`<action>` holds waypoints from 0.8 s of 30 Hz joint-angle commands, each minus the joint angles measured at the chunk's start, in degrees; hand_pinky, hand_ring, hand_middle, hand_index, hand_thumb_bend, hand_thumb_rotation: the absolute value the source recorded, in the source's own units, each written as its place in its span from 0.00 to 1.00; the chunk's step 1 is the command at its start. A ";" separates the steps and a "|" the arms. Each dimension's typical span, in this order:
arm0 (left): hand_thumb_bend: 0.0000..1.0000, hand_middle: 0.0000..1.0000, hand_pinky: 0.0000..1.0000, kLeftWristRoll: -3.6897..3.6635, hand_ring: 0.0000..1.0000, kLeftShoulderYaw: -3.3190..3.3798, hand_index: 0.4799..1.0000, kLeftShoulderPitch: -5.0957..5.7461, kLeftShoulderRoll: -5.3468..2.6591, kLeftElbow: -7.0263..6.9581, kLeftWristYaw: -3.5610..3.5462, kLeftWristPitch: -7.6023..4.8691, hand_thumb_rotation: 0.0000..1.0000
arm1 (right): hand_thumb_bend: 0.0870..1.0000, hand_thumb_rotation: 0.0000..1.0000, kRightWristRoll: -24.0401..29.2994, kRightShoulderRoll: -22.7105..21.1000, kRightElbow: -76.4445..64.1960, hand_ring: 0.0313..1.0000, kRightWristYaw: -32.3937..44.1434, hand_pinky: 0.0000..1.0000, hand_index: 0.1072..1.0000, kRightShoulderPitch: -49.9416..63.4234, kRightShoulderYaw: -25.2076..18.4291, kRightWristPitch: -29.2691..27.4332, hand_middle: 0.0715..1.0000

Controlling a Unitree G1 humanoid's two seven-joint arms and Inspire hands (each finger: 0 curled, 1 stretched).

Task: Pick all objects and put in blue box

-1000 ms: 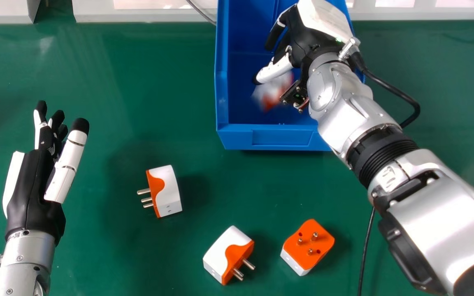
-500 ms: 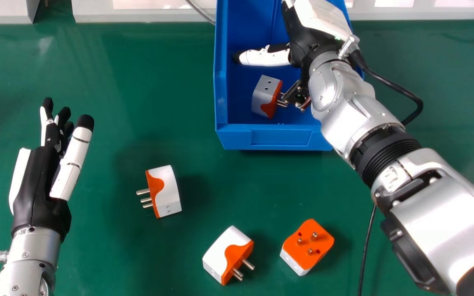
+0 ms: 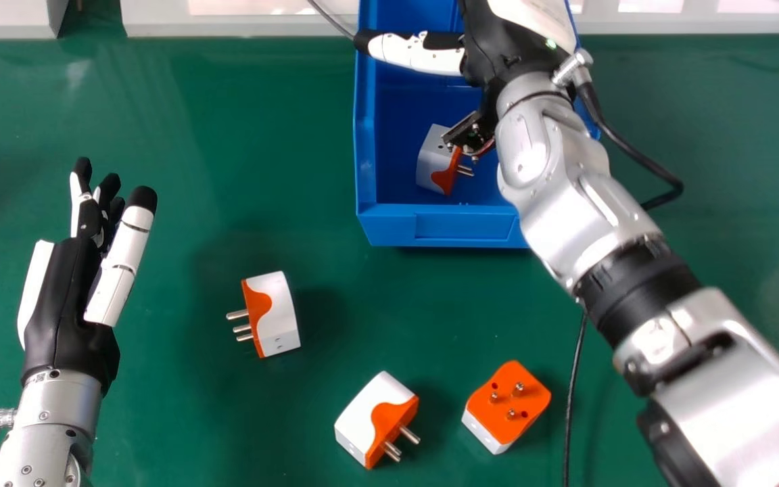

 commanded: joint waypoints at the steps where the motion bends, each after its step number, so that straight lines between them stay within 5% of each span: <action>1: 0.52 1.00 1.00 -0.74 1.00 0.71 1.00 -0.84 0.71 0.33 -0.57 -0.51 0.80 | 0.41 0.42 -2.85 -1.65 -10.62 1.00 -0.38 0.82 0.99 3.88 0.09 1.65 1.00; 14: 0.50 1.00 1.00 -0.70 1.00 1.56 1.00 -2.66 1.49 2.53 -1.25 -0.63 0.80 | 0.34 0.26 -16.53 -6.28 -47.36 1.00 4.44 0.84 0.98 28.36 4.06 4.64 1.00; 20: 0.49 1.00 1.00 -0.50 1.00 1.84 1.00 -3.08 1.74 2.96 -1.29 -0.36 0.80 | 0.32 0.20 -15.74 -6.92 -58.44 1.00 8.08 0.84 0.98 40.89 3.82 2.97 1.00; 24: 0.47 1.00 1.00 -0.34 1.00 1.76 1.00 -2.35 1.69 1.60 -1.22 0.18 0.80 | 0.32 0.21 -17.04 -8.49 -66.62 1.00 11.52 0.84 0.99 49.35 3.77 2.16 1.00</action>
